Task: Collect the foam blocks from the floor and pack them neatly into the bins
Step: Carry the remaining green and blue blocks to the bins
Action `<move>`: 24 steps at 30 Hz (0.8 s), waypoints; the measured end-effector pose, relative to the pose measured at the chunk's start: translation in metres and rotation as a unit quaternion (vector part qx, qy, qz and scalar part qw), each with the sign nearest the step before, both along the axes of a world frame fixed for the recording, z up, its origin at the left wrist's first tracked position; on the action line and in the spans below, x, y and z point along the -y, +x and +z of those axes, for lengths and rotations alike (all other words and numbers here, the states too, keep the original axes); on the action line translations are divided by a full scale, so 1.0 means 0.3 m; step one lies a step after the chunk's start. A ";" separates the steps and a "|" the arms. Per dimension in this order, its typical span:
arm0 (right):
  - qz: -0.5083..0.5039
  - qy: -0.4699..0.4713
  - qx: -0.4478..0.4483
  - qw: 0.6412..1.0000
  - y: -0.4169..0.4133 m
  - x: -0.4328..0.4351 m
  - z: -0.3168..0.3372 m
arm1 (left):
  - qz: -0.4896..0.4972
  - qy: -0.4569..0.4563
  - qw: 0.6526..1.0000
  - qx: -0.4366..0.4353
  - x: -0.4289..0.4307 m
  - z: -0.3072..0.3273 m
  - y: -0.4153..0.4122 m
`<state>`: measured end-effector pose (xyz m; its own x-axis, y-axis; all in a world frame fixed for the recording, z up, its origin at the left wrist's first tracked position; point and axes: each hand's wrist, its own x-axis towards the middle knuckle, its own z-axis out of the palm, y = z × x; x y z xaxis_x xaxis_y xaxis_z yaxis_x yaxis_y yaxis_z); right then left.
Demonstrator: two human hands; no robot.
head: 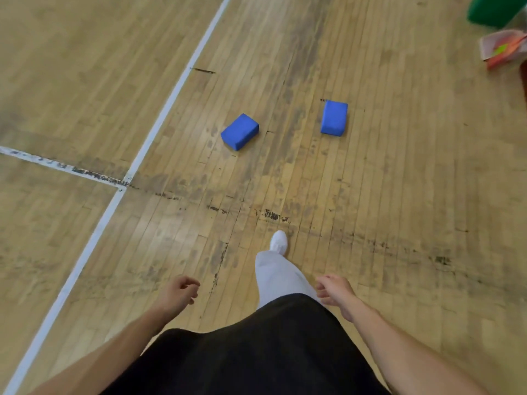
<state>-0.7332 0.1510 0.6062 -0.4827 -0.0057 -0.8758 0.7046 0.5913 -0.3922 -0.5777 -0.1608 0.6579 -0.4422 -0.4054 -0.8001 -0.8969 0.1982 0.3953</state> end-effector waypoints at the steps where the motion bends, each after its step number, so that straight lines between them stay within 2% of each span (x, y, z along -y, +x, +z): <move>1: -0.013 0.003 0.010 1.000 -0.075 0.022 0.004 | 0.019 -0.005 1.000 0.010 0.039 0.006 -0.083; 7: 0.015 0.023 0.006 1.000 -0.564 0.177 0.056 | 0.054 -0.012 0.998 -0.014 0.210 0.057 -0.628; 13: 0.043 0.019 -0.030 0.998 -1.013 0.398 0.094 | 0.062 0.014 0.997 -0.045 0.336 0.047 -1.012; 19: 0.108 0.054 -0.018 0.993 -1.371 0.651 0.025 | 0.102 0.052 0.993 -0.022 0.551 -0.072 -1.360; 24: 0.178 0.057 0.016 0.982 -1.675 0.897 -0.080 | 0.091 0.065 0.994 -0.013 0.752 -0.181 -1.688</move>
<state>-1.2358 -0.1180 0.5821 -0.4399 -0.0701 -0.8953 0.4559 0.8415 -0.2899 -1.0842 -0.3865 0.6037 -0.3918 -0.3740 -0.8406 -0.9027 -0.0205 0.4298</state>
